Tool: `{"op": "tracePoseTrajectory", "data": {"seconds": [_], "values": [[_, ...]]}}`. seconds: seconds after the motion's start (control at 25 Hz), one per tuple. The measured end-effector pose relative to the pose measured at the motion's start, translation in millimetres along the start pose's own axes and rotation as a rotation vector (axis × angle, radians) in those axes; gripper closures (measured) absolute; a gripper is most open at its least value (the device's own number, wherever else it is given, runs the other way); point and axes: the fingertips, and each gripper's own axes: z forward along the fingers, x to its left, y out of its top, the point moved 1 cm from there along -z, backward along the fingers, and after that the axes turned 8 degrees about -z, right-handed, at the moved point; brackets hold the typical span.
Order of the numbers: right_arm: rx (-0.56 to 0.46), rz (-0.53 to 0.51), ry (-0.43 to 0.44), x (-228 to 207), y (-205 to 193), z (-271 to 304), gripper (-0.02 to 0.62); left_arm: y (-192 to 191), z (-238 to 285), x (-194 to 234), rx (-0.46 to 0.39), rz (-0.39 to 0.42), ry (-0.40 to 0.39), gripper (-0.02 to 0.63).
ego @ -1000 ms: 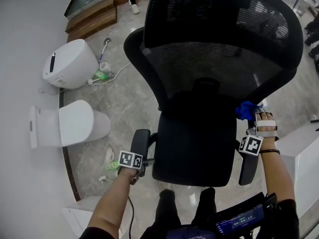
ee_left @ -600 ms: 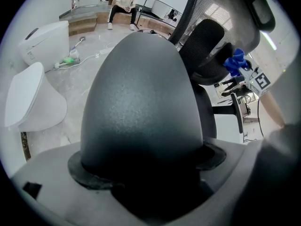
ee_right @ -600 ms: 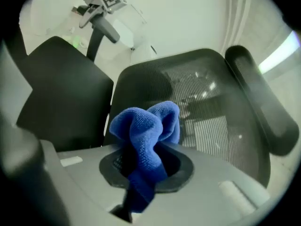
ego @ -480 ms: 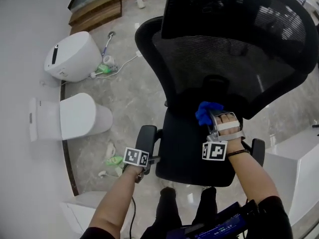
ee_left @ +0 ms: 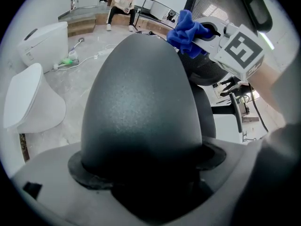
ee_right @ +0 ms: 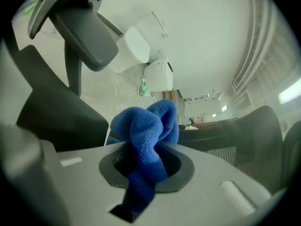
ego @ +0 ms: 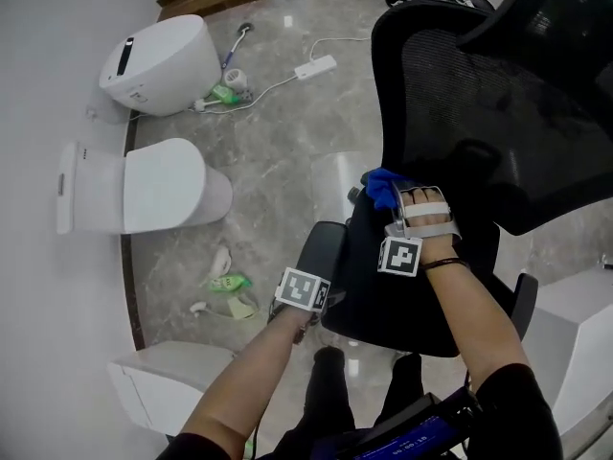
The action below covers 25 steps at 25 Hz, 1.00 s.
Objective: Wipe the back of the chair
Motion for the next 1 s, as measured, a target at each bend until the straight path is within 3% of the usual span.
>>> {"op": "tracePoseTrajectory", "data": {"seconds": [0.16,0.56,0.72,0.8,0.88,1.0], "values": [[0.04,0.003,0.015,15.8,-50.6,-10.1,0.528,0.2,1.1,1.7,0.005,-0.007,0.003,0.083],[0.249,-0.063,0.123,100.8,-269.4,-90.8,0.529,1.4,2.4,-2.0,0.011,-0.017,0.004,0.083],[0.274,-0.021,0.124,116.5,-313.7,-117.7,0.529,0.6,1.9,-4.0,0.012,-0.024,0.004,0.083],[0.29,0.051,0.137,118.9,-323.9,-125.0,0.529,0.8,3.1,-5.9,0.013,-0.029,0.006,0.083],[0.311,0.192,0.178,116.8,-327.8,-130.6,0.529,0.8,4.9,-7.6,0.011,-0.036,0.006,0.081],[0.209,0.597,0.274,105.3,-291.1,-134.7,0.529,1.2,2.4,-7.7,0.01,-0.034,0.011,0.081]]}}
